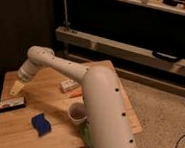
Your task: Place the eraser on the white sponge
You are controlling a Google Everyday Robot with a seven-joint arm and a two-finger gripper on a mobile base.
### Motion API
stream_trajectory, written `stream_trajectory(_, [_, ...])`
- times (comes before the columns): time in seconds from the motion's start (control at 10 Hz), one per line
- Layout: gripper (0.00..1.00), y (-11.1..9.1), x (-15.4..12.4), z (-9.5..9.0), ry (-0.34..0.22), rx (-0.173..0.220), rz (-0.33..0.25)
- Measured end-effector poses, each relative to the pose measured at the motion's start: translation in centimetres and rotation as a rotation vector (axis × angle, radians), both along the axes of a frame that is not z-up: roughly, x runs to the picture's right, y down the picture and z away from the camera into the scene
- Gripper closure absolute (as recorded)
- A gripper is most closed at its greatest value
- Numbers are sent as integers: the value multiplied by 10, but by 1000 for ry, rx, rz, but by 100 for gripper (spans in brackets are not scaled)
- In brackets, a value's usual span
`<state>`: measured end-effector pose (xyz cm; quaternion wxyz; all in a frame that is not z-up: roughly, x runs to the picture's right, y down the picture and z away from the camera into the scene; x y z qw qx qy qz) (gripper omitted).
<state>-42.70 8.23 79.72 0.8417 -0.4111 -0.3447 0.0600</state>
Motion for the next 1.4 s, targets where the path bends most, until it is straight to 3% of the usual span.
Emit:
stream_trajectory(0.3, [20, 6, -28, 6, -31, 103, -83])
stream_trajectory(1.0, [20, 5, -27, 7, -26, 103, -80])
stream_trajectory(1.2, [20, 2, -20, 11, 18, 139, -98])
stream_trajectory(1.4, [20, 11, -24, 2, 62, 184, -134])
